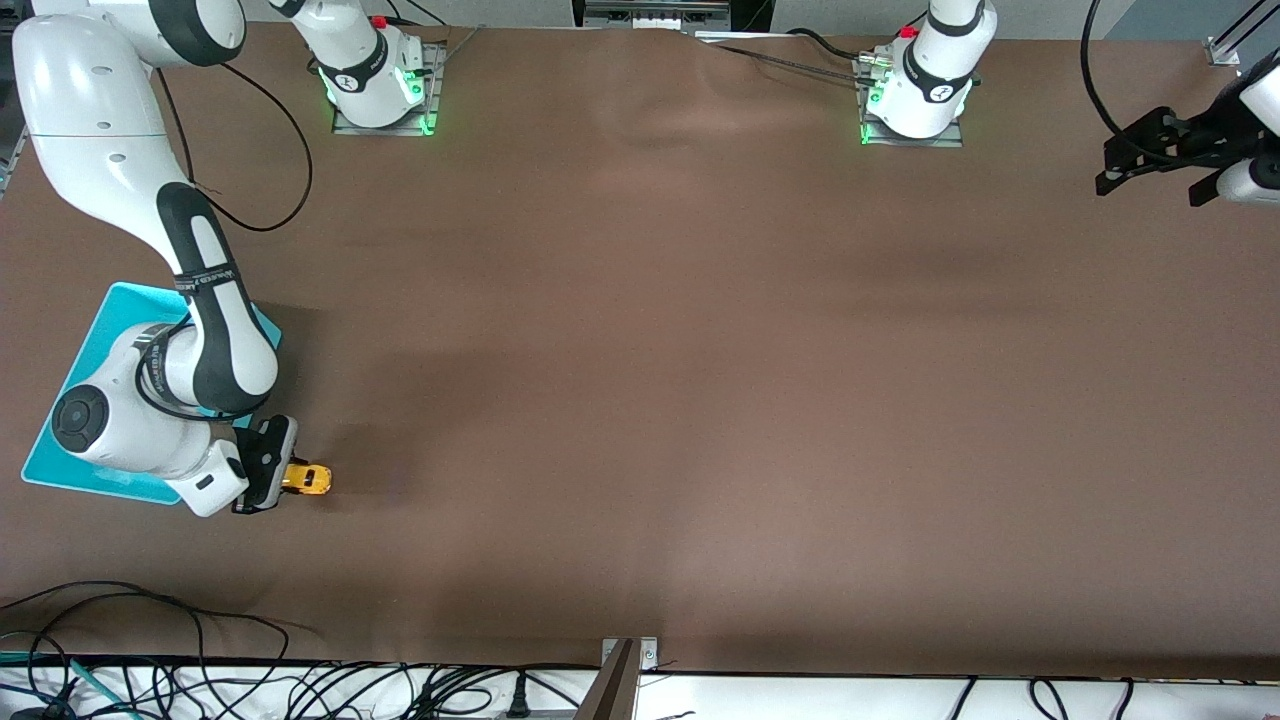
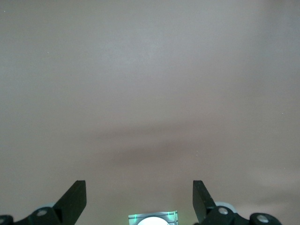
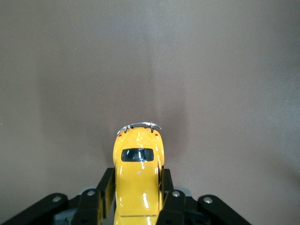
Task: Wind up and store yellow beetle car
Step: 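Lower the right gripper and close it on the yellow car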
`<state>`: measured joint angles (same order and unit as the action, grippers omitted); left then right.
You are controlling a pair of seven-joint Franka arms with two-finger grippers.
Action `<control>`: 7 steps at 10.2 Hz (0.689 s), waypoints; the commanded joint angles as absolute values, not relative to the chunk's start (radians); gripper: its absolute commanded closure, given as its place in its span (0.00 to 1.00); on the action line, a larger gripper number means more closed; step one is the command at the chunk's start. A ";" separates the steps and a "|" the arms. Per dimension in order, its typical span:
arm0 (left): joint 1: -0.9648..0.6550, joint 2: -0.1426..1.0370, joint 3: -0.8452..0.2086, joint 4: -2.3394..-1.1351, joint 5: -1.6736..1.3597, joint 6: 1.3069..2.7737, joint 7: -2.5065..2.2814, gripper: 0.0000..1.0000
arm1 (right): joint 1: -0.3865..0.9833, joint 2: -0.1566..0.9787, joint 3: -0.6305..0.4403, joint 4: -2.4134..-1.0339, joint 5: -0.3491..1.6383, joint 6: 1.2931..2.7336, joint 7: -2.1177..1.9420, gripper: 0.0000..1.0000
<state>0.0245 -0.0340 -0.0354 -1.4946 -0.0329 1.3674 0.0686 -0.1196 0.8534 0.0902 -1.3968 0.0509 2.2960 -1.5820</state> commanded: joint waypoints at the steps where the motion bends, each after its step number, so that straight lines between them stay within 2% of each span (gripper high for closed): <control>1: 0.012 -0.011 -0.031 -1.462 -0.045 1.342 0.084 0.00 | -0.115 0.865 0.094 -1.352 0.026 2.278 -1.592 1.00; 7: 0.014 0.002 -0.031 -1.463 -0.049 1.342 0.086 0.00 | -0.075 0.850 0.083 -1.140 0.020 1.887 -1.532 1.00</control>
